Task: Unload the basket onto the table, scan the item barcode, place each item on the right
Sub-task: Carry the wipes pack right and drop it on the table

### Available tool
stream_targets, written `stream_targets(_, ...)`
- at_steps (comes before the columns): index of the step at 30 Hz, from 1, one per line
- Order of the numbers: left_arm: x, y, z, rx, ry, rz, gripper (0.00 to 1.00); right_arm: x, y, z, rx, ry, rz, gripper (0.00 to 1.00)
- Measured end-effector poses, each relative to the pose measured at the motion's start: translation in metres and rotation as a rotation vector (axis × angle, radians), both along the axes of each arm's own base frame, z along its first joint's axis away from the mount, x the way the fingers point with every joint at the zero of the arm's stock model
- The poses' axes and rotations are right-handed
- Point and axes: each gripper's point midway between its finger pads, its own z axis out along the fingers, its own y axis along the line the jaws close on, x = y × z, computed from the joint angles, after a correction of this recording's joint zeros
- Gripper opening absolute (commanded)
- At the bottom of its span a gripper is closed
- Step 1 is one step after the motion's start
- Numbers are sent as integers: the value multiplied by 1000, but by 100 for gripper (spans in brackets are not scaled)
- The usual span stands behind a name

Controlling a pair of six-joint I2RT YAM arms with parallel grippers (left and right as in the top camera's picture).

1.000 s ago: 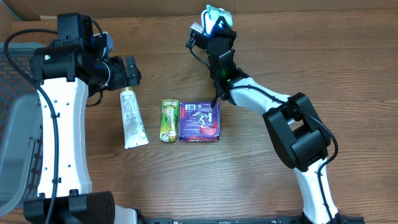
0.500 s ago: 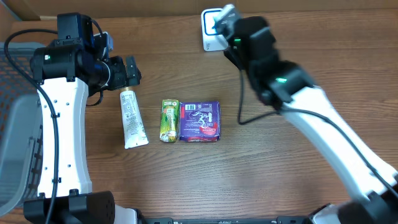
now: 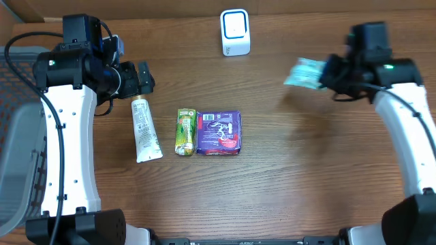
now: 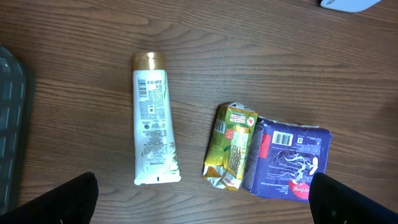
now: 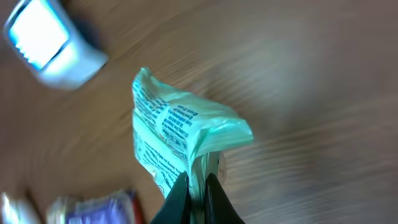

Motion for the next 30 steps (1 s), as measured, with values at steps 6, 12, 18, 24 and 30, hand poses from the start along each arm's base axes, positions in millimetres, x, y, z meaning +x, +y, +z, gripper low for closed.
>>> stream_targets(6, 0, 0, 0, 0, 0, 0, 100, -8, -95, -53, 85, 33, -387, 4)
stream_targets(12, 0, 0, 0, 0, 0, 0, 99, -32, -147, -108, 129, 33, -633, 13)
stream_targets(18, 0, 0, 0, 0, 0, 0, 99, -50, -159, -122, 105, 76, -660, 85)
stream_targets(24, 0, 0, 0, 0, 0, 0, 100, -67, -149, -125, 96, 172, -598, 95)
stream_targets(30, 0, 0, 0, 0, 0, 0, 99, -44, -125, -75, 107, 138, -442, 99)
